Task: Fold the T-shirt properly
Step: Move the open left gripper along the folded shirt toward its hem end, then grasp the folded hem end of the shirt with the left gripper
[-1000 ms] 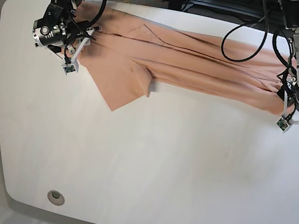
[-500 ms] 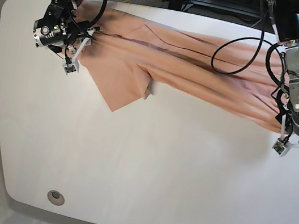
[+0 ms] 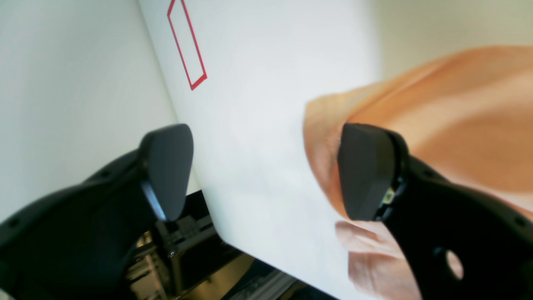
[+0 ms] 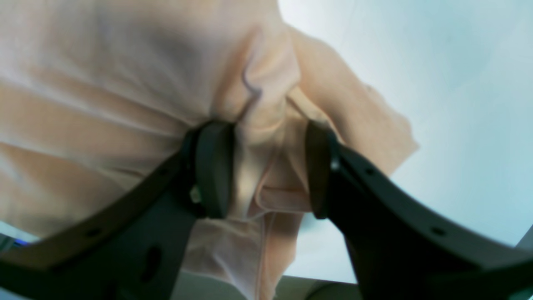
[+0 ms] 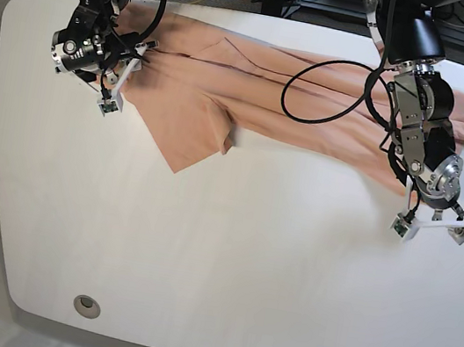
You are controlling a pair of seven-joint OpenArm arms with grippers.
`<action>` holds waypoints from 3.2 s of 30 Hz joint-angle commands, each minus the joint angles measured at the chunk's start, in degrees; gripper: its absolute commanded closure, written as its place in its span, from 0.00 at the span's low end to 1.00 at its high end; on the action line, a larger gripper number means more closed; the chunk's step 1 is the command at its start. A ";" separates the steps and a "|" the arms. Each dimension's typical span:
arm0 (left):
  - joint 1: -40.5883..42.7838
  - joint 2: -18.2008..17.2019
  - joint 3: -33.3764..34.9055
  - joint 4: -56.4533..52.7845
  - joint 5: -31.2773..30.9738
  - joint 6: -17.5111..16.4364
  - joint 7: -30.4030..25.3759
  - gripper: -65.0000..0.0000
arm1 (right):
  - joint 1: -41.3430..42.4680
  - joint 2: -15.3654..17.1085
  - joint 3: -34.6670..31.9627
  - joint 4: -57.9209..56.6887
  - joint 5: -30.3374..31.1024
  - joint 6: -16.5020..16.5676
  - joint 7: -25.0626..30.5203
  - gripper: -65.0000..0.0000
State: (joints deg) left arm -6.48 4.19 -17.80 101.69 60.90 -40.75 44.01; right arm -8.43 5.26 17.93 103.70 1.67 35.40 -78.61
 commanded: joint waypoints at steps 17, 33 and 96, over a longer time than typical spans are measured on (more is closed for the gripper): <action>-0.60 2.63 0.09 1.21 2.35 0.75 -0.27 0.21 | -0.06 0.15 -0.04 -0.01 -0.66 0.08 -1.39 0.58; -0.68 4.81 -3.96 0.86 -1.08 0.75 6.85 0.34 | -0.06 0.15 -0.04 -0.01 -0.66 0.08 -1.39 0.86; 6.26 4.74 -6.51 -0.81 -17.34 0.75 14.06 0.98 | 1.52 0.06 -0.04 -0.18 -0.66 0.08 -1.39 0.99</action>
State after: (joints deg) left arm 0.16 8.99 -24.60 99.85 43.35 -40.36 58.48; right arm -7.18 4.93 17.78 103.28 1.72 35.42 -79.31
